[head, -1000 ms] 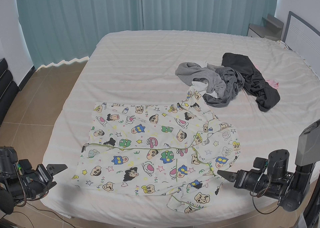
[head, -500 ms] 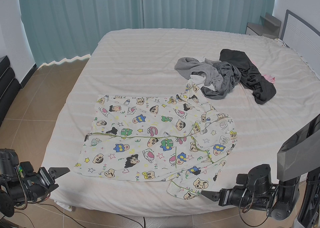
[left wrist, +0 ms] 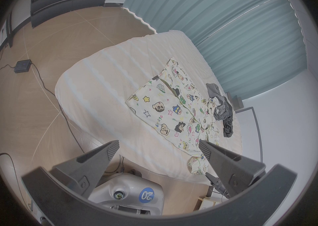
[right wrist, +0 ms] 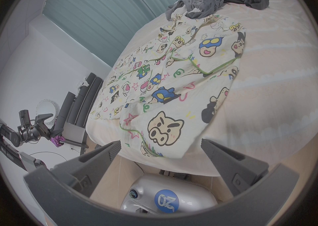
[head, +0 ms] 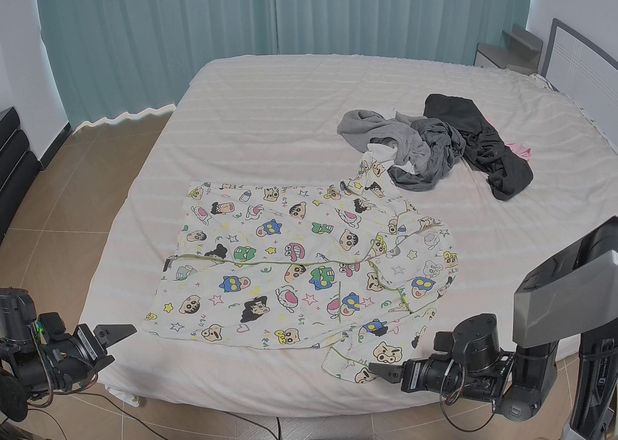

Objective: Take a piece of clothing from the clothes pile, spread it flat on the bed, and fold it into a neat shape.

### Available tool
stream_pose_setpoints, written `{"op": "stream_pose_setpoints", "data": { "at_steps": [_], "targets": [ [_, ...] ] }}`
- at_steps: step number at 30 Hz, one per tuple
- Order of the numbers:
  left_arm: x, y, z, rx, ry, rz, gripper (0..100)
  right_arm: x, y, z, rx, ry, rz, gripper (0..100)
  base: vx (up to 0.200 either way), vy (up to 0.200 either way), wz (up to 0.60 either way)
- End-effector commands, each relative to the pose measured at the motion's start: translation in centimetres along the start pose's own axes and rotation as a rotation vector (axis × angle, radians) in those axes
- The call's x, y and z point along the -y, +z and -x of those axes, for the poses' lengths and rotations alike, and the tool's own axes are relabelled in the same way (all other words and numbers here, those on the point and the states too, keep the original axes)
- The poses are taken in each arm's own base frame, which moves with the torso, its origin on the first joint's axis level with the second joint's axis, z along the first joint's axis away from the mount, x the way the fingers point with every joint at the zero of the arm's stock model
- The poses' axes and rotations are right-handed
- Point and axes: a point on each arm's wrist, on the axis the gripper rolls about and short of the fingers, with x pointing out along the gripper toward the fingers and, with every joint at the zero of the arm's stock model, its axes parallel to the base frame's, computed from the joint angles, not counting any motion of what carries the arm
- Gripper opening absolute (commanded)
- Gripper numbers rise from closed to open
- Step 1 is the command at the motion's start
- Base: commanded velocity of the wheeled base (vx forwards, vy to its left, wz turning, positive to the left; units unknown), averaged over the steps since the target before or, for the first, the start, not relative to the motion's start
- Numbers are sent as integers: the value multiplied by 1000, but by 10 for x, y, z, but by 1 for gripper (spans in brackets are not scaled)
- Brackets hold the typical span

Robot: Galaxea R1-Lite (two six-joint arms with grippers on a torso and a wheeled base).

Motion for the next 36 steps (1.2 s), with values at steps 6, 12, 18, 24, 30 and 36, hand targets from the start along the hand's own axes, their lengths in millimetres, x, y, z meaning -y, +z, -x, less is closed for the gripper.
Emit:
{"op": "stream_pose_setpoints", "data": {
  "at_steps": [6,12,18,24,30,36],
  "targets": [
    [0,0,1,5,-3,-1,100,-9,6,-19,-7,16,10,100,0,0,0],
    [1,0,1,9,-6,-3,100,-12,7,-24,-6,27,12,0,0,0,0],
    [1,0,2,12,-9,-3,100,-11,6,-20,-13,20,10,0,0,0,0],
    [2,0,3,19,-14,-8,100,-12,7,10,7,33,3,0,0,0,0],
    [2,0,4,20,-15,-9,100,-11,6,37,20,45,4,0,0,0,0],
    [2,0,4,19,-14,-8,100,-2,-5,50,-30,12,-5,0,0,0,0]
  ]
}}
